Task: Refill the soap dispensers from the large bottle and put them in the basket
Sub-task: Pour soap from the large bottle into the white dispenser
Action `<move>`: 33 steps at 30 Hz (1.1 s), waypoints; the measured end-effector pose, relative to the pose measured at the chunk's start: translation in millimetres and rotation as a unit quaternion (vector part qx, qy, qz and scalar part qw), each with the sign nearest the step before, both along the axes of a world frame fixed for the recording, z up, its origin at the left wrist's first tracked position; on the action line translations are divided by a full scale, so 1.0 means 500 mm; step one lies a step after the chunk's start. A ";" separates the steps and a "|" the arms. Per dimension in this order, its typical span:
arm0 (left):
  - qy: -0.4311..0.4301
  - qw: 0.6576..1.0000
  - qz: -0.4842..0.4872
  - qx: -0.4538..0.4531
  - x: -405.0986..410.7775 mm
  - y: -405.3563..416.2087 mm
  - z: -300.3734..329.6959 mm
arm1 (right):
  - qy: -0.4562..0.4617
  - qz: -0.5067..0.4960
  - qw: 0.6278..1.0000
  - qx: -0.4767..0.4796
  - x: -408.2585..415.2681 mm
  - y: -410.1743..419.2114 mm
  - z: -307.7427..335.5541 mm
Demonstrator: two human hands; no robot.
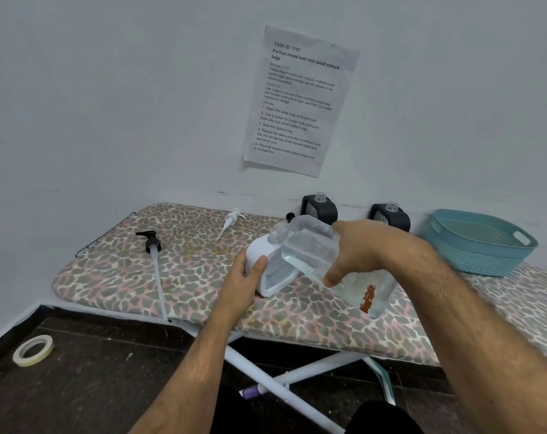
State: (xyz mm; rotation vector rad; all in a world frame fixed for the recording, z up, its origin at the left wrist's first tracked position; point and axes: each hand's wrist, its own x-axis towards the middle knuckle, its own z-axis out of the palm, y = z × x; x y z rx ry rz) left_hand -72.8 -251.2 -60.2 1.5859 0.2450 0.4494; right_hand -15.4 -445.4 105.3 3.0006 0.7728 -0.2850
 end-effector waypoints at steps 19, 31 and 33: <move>-0.011 1.000 -0.006 -0.007 0.005 0.003 -0.005 | 0.007 -0.003 1.000 0.001 -0.003 0.000 0.002; -0.006 1.000 -0.003 -0.004 0.004 0.004 -0.006 | 0.009 -0.001 1.000 0.001 -0.006 -0.001 0.005; -0.008 1.000 -0.006 -0.004 0.005 0.005 -0.007 | 0.011 -0.001 1.000 0.003 -0.007 0.000 0.006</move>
